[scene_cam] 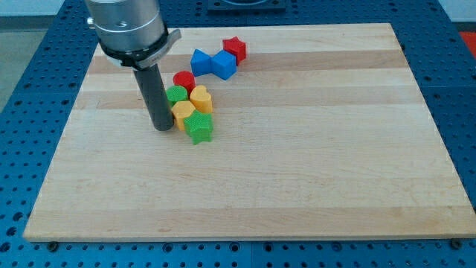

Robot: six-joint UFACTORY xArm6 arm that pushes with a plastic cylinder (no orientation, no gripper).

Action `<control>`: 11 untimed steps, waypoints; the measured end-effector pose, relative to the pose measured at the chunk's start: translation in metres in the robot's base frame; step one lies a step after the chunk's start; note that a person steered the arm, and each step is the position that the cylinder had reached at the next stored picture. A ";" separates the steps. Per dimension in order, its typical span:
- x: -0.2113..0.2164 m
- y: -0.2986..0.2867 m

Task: Slide the green star a bit up

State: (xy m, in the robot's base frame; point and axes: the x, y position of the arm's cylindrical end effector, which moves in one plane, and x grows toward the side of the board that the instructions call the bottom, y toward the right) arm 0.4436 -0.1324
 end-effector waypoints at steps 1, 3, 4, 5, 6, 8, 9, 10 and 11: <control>0.002 -0.003; 0.060 -0.021; 0.054 0.022; 0.040 0.049; 0.039 0.061; 0.027 0.067; 0.023 0.067; 0.023 0.069; 0.024 0.106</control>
